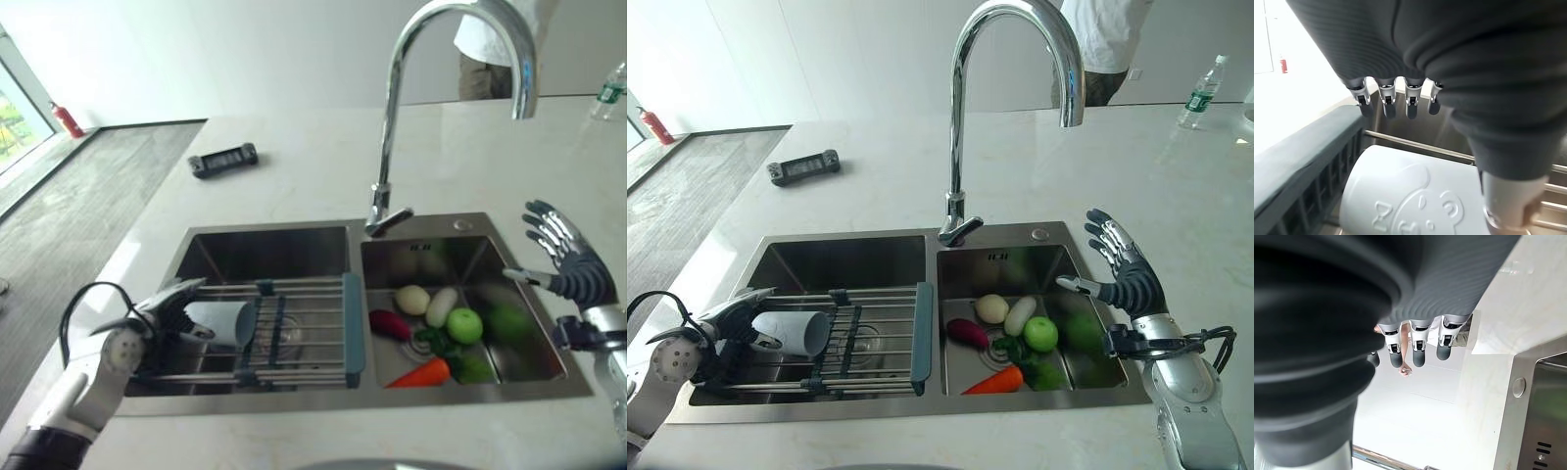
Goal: Place the dishes in the dishwasher.
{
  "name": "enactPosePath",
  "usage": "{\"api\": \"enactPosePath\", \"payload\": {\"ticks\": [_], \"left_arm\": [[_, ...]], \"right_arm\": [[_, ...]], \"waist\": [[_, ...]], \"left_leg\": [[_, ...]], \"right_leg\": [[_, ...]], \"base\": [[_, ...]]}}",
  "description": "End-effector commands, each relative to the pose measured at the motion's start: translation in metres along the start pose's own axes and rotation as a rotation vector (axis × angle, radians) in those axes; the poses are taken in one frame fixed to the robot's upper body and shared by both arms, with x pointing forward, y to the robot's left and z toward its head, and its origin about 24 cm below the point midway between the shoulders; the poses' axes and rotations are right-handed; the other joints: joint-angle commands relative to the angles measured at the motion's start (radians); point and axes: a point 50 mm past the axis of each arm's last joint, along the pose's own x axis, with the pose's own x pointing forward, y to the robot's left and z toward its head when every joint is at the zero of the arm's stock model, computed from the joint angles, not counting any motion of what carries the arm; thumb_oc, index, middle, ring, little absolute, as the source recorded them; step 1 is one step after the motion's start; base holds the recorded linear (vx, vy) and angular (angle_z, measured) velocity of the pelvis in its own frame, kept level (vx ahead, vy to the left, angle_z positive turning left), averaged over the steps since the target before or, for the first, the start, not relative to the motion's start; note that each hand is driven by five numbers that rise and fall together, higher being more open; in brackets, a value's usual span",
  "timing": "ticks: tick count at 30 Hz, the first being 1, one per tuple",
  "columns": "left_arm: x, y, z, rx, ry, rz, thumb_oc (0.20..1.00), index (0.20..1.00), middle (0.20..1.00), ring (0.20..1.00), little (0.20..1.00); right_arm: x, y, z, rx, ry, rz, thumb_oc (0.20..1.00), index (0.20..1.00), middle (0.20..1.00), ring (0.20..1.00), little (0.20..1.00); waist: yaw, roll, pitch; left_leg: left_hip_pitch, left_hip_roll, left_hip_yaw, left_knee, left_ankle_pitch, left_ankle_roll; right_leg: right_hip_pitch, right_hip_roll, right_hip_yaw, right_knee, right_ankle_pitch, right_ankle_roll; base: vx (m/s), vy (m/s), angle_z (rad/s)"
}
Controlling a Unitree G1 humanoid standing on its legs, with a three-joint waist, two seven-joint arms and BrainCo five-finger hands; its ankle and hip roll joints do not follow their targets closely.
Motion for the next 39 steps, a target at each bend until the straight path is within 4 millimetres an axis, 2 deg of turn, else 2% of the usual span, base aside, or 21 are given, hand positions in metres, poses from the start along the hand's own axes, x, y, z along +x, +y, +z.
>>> {"api": "enactPosePath", "payload": {"ticks": [1, 12, 32, 39], "left_arm": [[0.003, 0.037, 0.003, 0.125, -0.01, 0.149, 1.0, 1.0, 1.0, 1.0, 1.0], [0.008, 0.027, 0.01, 0.21, -0.032, 0.072, 1.0, 1.0, 1.0, 1.0, 1.0], [0.007, 0.021, -0.013, 0.238, 0.091, -0.065, 1.0, 1.0, 1.0, 1.0, 1.0], [0.009, 0.016, -0.014, 0.234, 0.091, -0.081, 1.0, 1.0, 1.0, 1.0, 1.0]], "right_arm": [[0.015, -0.006, 0.026, -0.033, -0.165, 0.007, 1.0, 1.0, 1.0, 1.0, 1.0], [0.012, -0.007, 0.023, -0.03, -0.157, 0.014, 1.0, 1.0, 1.0, 1.0, 1.0], [0.015, -0.009, 0.023, -0.038, -0.152, 0.012, 1.0, 1.0, 1.0, 1.0, 1.0], [0.015, -0.009, 0.024, -0.038, -0.153, 0.013, 1.0, 1.0, 1.0, 1.0, 1.0]], "waist": [[-0.014, -0.024, -0.036], [-0.032, -0.022, -0.04], [-0.035, -0.019, -0.037], [-0.035, -0.02, -0.04]], "left_leg": [[0.075, 0.054, 0.012, 0.006, -0.02, -0.05], [0.082, 0.056, 0.027, 0.006, -0.027, -0.048], [0.086, 0.059, 0.036, 0.006, -0.031, -0.046], [0.087, 0.057, 0.035, 0.006, -0.032, -0.045]], "right_leg": [[0.005, -0.062, -0.016, -0.016, 0.076, 0.121], [0.001, -0.056, 0.0, -0.016, 0.078, 0.123], [0.003, -0.057, -0.002, -0.016, 0.078, 0.126], [0.004, -0.059, -0.002, -0.016, 0.077, 0.126]], "base": [[0.02, -0.009, -0.05], [0.01, -0.007, -0.05], [0.0, 0.0, 0.0], [0.0, 0.0, 0.0]]}}
